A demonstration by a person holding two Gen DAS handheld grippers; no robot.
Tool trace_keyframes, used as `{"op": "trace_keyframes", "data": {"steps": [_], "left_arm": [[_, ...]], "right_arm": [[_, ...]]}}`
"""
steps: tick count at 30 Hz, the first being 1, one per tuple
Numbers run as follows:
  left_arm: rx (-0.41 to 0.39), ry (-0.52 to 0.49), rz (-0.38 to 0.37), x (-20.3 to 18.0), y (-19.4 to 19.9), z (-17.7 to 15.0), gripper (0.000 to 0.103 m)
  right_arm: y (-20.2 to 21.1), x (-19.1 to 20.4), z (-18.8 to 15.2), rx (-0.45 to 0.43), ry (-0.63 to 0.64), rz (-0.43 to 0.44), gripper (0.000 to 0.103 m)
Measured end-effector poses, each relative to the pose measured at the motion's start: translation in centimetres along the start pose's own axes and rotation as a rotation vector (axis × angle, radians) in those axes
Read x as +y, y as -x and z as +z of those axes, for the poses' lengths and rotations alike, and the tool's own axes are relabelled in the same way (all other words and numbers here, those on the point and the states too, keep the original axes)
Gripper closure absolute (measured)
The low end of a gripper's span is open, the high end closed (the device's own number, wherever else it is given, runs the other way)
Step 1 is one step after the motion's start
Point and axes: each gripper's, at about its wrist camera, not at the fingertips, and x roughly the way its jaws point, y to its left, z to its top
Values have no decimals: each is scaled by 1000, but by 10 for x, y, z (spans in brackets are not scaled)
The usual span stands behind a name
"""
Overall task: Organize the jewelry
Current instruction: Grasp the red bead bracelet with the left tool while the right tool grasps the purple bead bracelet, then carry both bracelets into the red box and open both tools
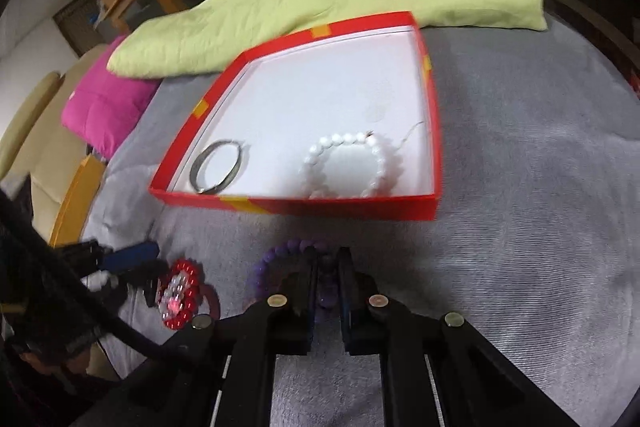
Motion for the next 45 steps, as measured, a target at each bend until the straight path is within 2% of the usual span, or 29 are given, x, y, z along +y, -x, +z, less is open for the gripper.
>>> {"op": "trace_keyframes", "data": {"steps": [5,9,13,18,20,24,25,27,30,35,45], "left_arm": [[49,-23,9,-2,-12,-4,78],[42,-14,6,-1,-12,-3,82],[24,9,-11,1,-9,0,93],[-6,59,-26,10,-3,3,93],[-23,88,-40,15,1,4,93],[-60,121,-56,20,8,6,93],[-71,128,-62,21,11,6,93],[-92,132,-74,21,15,8,93],[-126,137,-101,20,23,11,93],[-192,140,-137,22,40,15,93],[-286,176,-190,30,52,36,93]], "right_arm": [[0,-10,3,-12,-50,-12,93],[-5,-7,2,14,-45,-3,93],[-8,-3,-1,38,-24,3,90],[-13,0,-2,74,-16,10,90],[-13,2,-2,81,2,14,83],[-13,8,-4,76,36,13,81],[-13,9,-5,73,46,14,81],[-14,14,-7,67,81,1,93],[-11,19,-6,44,96,-2,93],[3,20,-1,-12,79,60,93],[32,23,19,-132,-5,281,93]]}}
